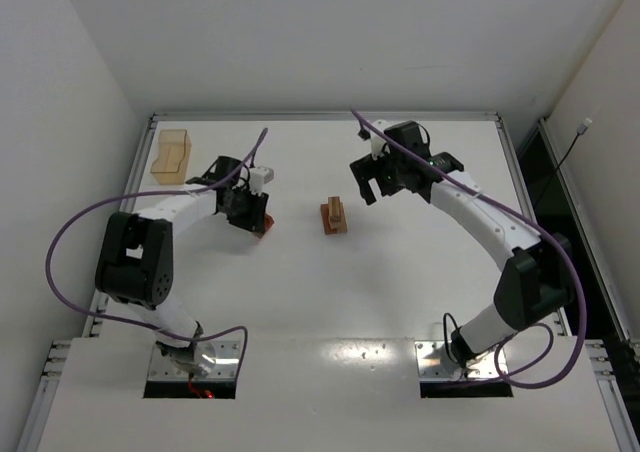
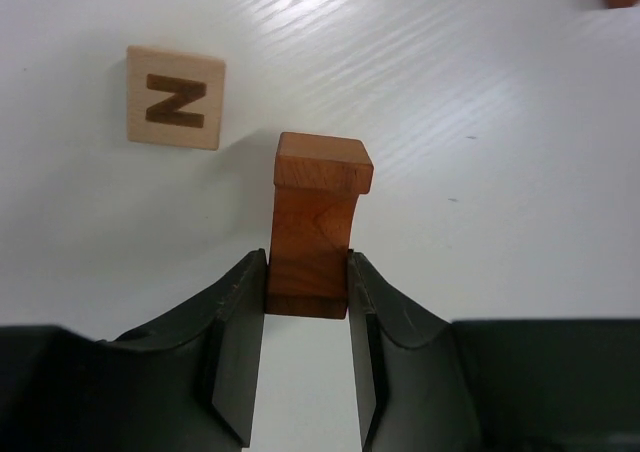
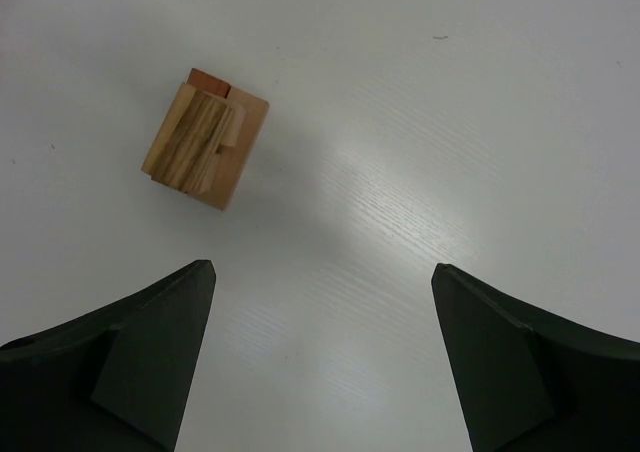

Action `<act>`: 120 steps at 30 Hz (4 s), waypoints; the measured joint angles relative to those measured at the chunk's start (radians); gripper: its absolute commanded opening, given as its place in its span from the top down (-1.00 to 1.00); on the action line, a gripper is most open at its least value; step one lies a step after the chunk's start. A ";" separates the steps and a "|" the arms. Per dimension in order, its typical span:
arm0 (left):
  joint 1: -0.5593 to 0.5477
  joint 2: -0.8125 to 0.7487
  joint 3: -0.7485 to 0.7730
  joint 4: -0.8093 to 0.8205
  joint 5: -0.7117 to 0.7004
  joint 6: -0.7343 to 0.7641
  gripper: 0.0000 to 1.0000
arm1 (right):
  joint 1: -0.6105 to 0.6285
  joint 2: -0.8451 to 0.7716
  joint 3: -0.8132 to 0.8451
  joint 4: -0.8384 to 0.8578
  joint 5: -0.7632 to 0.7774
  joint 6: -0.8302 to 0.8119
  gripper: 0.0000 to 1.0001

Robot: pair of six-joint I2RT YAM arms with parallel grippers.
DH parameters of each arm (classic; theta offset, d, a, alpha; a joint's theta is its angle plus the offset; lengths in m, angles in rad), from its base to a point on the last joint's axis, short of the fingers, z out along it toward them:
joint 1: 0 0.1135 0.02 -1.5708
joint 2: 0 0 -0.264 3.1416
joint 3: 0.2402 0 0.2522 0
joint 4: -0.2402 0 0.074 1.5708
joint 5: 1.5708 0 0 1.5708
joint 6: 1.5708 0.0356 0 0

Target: Build the wood block tower

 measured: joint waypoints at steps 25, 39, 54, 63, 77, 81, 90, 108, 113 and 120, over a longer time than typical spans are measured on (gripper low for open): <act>0.106 0.161 0.291 -0.819 0.918 0.462 1.00 | 0.178 -0.648 -0.586 0.525 -0.108 -0.665 -0.61; 0.102 0.041 0.214 -0.749 0.976 0.301 1.00 | 0.533 -0.725 -1.181 1.157 -0.143 -1.382 -0.46; 0.010 -0.007 0.190 -0.724 0.999 0.227 1.00 | 0.698 -0.250 -1.139 1.767 -0.009 -1.565 -0.43; -0.024 -0.027 0.182 -0.721 1.006 0.216 1.00 | 0.722 -0.138 -1.073 1.820 0.052 -1.580 -0.41; -0.043 -0.040 0.182 -0.739 1.014 0.217 1.00 | 0.722 -0.052 -1.033 1.831 0.074 -1.594 -0.12; -0.043 -0.044 0.182 -0.739 1.010 0.217 1.00 | 0.722 -0.039 -1.017 1.836 0.077 -1.598 0.23; -0.041 -0.044 0.182 -0.751 1.012 0.202 0.65 | 0.729 -0.026 -1.007 1.857 0.091 -1.616 1.00; 0.122 -0.349 -0.076 -0.370 0.891 -0.094 -1.00 | 0.819 -0.104 -1.025 1.821 0.226 -1.547 1.00; 0.156 -0.564 -0.147 -0.215 0.622 -0.218 -1.00 | 0.828 -0.179 -0.867 1.608 0.480 -1.295 1.00; 0.156 -0.740 -0.180 -0.119 0.294 -0.319 -1.00 | 0.595 -0.153 -0.245 0.721 0.490 -0.618 1.00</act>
